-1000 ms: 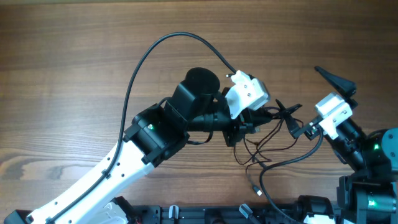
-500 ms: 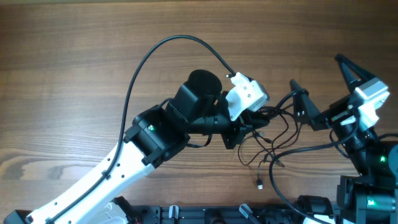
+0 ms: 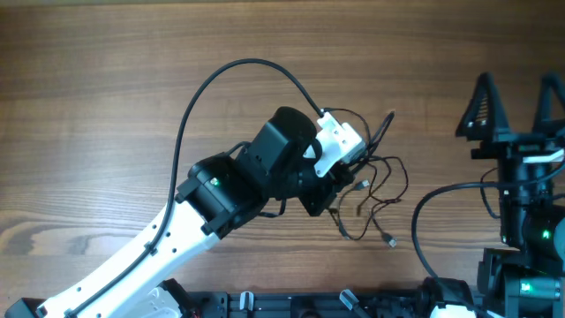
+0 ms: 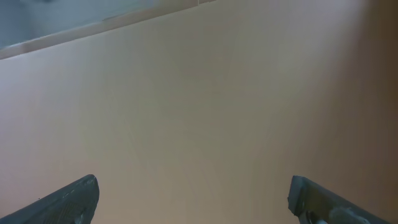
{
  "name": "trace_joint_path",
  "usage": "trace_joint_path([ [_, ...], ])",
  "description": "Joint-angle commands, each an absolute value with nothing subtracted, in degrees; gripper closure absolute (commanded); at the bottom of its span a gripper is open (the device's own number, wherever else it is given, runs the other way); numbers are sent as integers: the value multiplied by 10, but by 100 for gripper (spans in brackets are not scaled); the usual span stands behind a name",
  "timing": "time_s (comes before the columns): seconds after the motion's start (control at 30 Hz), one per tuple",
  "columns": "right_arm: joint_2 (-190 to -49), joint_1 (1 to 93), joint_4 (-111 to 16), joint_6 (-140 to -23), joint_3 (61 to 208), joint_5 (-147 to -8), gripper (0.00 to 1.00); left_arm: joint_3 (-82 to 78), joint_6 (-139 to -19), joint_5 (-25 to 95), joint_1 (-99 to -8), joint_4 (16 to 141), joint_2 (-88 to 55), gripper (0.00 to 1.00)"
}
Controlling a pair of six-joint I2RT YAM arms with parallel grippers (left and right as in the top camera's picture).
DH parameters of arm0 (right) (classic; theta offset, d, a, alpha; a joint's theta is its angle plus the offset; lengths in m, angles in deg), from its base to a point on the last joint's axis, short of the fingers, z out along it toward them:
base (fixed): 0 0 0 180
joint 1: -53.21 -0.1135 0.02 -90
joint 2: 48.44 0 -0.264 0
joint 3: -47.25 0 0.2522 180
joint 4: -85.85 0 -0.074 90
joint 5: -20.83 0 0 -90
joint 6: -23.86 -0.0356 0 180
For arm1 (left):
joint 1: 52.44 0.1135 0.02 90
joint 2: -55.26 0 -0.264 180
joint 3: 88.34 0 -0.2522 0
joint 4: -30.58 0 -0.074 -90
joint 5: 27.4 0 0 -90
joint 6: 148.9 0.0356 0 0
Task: Untangle cables
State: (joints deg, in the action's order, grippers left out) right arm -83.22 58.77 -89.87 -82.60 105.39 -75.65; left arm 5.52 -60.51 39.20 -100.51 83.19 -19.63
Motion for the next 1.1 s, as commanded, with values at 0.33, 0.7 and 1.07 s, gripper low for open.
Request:
trace_joint_path([
  [0.33, -828, 589, -669, -408, 1064, -1200, 0, 57, -593, 397, -1005, 734, -195, 96],
  [0.7, -828, 589, -667, -396, 1064, -1218, 0, 57, -593, 378, -1006, 736, -195, 96],
  [1.07, -858, 589, -738, -529, 1064, -1126, 0, 57, -591, 294, -1009, 731, -195, 96],
])
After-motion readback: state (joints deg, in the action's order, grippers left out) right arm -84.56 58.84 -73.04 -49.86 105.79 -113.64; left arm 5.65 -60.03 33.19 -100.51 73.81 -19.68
